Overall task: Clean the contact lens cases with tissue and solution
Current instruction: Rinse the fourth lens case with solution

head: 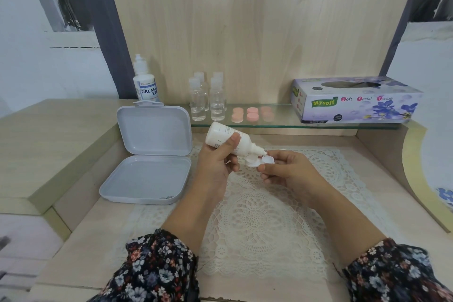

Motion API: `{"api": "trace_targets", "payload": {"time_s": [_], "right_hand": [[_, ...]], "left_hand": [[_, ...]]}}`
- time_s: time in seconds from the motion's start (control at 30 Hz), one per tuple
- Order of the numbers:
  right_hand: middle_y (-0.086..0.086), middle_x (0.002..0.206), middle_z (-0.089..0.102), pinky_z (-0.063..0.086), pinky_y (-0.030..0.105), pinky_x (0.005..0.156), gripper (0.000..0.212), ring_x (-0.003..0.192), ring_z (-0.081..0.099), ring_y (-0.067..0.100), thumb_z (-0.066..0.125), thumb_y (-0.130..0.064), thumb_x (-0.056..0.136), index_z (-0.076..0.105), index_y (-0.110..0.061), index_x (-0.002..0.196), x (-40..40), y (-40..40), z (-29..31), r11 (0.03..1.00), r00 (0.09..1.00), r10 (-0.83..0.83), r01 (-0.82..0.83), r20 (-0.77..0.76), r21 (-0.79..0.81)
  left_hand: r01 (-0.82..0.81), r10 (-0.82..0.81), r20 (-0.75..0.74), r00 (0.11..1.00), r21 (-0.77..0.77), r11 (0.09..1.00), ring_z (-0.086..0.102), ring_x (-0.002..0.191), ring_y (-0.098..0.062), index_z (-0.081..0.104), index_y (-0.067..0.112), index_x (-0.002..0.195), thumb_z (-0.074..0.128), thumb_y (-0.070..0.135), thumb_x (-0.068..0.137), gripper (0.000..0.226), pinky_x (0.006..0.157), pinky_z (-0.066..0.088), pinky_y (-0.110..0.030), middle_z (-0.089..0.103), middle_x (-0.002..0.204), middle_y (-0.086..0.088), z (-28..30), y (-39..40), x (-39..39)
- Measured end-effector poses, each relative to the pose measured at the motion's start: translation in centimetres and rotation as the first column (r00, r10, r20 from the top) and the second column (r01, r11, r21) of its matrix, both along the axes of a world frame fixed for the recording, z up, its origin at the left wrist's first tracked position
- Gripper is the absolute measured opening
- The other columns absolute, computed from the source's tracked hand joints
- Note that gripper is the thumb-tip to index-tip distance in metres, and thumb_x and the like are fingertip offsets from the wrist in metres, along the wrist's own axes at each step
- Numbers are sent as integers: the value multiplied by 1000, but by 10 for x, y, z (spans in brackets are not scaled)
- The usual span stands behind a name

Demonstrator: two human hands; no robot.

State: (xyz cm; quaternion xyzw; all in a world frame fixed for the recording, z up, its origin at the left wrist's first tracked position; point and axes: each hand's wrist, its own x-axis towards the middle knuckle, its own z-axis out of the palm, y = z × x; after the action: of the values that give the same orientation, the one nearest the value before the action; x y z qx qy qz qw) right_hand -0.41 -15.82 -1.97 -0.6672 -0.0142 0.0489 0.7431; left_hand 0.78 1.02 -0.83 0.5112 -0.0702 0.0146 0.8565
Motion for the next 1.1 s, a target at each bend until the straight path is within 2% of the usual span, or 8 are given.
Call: {"api": "trace_targets", "payload": {"time_s": [0.3,0.8,1.1], "right_hand": [[9,75,70,56,21,57,34,60,65,14,72,6,78,65,1,110,0,0,0,1000,1000,-1,1,-2,1],[11,77,71,55,20,56,36,60,66,15,72,7,76,65,1,111,0,0,1,1000,1000,-4,4,-11,16],[9,75,70,56,21,58,33,60,65,15,71,7,78,65,1,110,-1,0,1,1000,1000,3,-3,2,3]], "left_hand": [[6,-6,16,1000,22,1000,42,49,-10,61,9,88,70,27,72,25,41,37,-21,61,69,-4,0,0,-1],[0,0,-12,1000,29,1000,43,49,-10,58,7,98,71,31,70,38,42,37,-21,61,70,-3,1,1,-1],[14,-13,-1,1000,21,1000,43,50,-11,61,9,91,70,28,70,30,42,37,-21,62,71,-5,0,1,-1]]}}
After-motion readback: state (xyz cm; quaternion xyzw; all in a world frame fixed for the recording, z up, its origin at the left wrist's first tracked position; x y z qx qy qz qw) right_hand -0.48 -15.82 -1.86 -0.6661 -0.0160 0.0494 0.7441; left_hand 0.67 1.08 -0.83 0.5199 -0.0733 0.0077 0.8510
